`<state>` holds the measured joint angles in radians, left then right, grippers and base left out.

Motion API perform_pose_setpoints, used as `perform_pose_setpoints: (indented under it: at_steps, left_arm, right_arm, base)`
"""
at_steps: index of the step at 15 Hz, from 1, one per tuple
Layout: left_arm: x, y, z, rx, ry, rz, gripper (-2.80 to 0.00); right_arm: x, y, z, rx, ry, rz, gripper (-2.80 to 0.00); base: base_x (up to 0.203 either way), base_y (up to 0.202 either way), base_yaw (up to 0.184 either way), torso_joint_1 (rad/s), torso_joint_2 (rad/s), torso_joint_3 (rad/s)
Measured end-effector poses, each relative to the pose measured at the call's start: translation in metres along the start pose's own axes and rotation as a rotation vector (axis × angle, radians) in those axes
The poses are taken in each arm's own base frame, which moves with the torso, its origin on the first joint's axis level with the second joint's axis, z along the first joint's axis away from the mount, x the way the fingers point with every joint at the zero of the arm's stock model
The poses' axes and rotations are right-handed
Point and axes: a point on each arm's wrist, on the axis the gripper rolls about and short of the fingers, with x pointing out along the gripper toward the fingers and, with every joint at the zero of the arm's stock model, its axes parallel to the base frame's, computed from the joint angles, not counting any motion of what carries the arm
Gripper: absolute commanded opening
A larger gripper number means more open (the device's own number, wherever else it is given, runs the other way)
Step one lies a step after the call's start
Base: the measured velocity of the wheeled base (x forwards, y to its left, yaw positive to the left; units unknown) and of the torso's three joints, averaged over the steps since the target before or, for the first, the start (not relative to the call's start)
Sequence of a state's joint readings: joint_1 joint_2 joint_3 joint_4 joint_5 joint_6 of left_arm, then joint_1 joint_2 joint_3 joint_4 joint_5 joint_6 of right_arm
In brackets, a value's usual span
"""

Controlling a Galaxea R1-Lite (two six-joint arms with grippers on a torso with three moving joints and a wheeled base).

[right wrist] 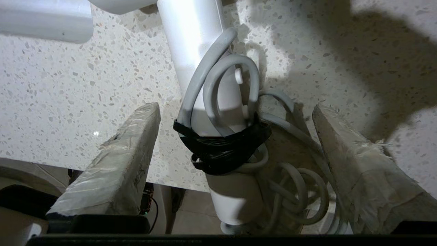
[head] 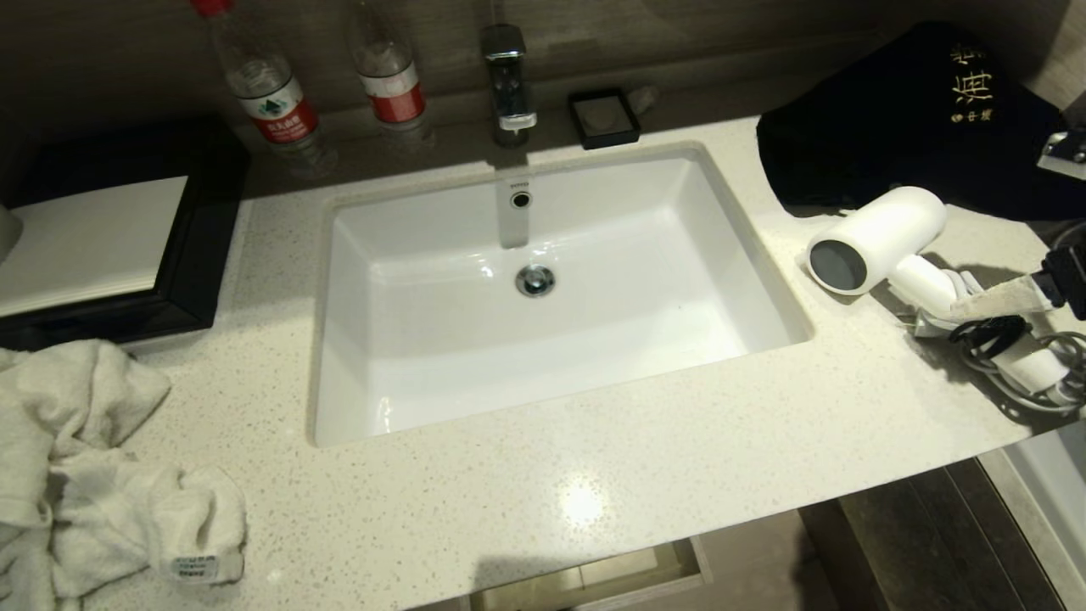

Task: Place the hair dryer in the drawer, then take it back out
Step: Pick up the hairdryer

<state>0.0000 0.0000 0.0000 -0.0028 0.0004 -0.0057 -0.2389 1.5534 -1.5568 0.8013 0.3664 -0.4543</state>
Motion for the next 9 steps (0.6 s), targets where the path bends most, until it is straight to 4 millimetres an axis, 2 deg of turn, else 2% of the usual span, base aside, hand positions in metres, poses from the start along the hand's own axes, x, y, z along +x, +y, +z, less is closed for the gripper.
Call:
perform_pose_setpoints:
  at_steps: [9]
  left_arm:
    - [0.000,0.000,0.000,0.000,0.000,0.000,-2.80]
  right_arm:
    - [0.031,-0.015,0.004,-0.159,0.032,0.055,0.00]
  base:
    - [0.000,0.000,0.000,0.000,0.00,0.000]
